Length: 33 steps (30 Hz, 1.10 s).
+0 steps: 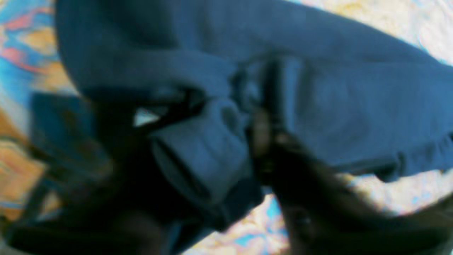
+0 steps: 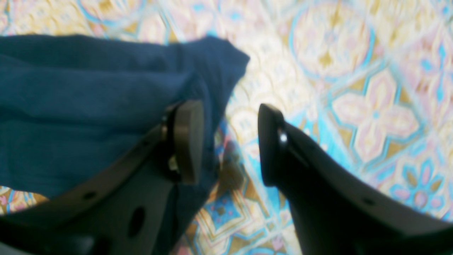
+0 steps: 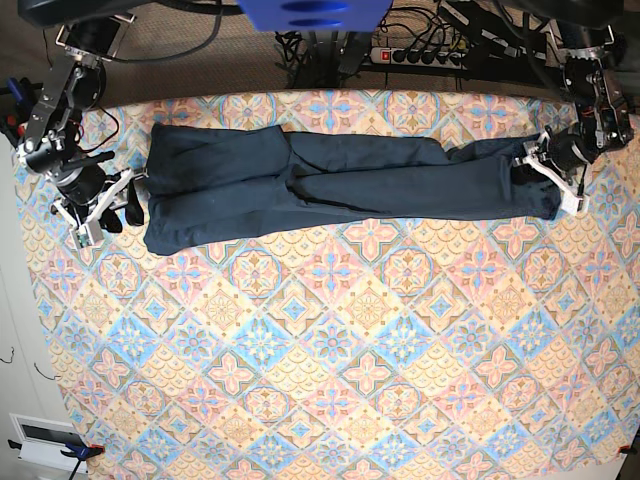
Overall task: Layout the t-shirt on the table in an organized manner, then fold the t-shirt properly
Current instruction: 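Release the strip ends and open both grippers, then grasp the strip end with the left gripper and fold it toward the middle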
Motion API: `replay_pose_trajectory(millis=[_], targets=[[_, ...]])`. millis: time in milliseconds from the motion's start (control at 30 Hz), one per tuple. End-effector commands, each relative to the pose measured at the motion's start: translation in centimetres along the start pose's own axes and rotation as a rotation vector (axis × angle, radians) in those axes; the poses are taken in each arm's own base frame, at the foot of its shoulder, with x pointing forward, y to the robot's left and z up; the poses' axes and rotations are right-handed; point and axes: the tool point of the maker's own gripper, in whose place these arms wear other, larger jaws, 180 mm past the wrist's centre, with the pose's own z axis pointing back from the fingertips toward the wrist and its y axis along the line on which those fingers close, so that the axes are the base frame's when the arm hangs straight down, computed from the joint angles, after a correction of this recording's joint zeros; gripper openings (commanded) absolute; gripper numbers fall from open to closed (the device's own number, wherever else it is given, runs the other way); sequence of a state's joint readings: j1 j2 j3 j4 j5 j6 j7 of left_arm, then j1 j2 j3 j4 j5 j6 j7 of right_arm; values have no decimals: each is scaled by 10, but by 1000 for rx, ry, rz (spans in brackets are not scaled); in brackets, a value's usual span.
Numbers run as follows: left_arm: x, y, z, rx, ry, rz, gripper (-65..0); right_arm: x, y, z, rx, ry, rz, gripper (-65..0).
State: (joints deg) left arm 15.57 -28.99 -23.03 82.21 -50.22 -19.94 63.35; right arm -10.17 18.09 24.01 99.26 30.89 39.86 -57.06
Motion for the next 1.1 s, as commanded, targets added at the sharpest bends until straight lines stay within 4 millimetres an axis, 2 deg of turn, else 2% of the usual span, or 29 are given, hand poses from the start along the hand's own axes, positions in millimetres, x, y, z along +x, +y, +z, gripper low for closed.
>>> replay_pose_trajectory(millis=[0, 33, 233, 367, 433, 500, 533, 633, 667, 767, 900, 1000, 1067], targets=[[19, 2, 10, -9, -59, 2, -600, 15, -5, 5, -9, -44, 23, -400], [25, 6, 16, -9, -86, 27, -650, 15, -5, 5, -9, -44, 23, -400], [46, 40, 54, 46, -236, 138, -650, 15, -4, 5, -8, -43, 24, -400], [54, 65, 81, 102, -318, 187, -650, 0, -1, 7, -1, -10, 15, -400], [59, 67, 91, 116, -345, 179, -650, -3, -1, 7, 0, -2, 14, -400], [67, 57, 98, 115, -364, 134, -650, -3, -1, 7, 0, -2, 14, -400], [63, 49, 98, 110, -360, 114, -650, -2, -1, 7, 0, -4, 14, -400], [65, 7, 102, 68, -397, 21, -650, -2, -1, 7, 0, -4, 14, -400], [63, -11, 101, 46, -393, -14, -650, -2, -1, 7, 0, -4, 14, -400], [50, -47, 94, -12, -346, -61, -650, -2, -1, 7, 0, -4, 14, -400], [34, -67, 83, -59, -320, -23, -650, -2, -1, 7, 0, -4, 14, -400], [26, -73, 77, -77, -312, 8, -650, -2, -2, 8, -4, -5, 12, -400], [22, -86, 68, -114, -288, -1, -650, -2, -2, 8, -4, -5, 12, -400]])
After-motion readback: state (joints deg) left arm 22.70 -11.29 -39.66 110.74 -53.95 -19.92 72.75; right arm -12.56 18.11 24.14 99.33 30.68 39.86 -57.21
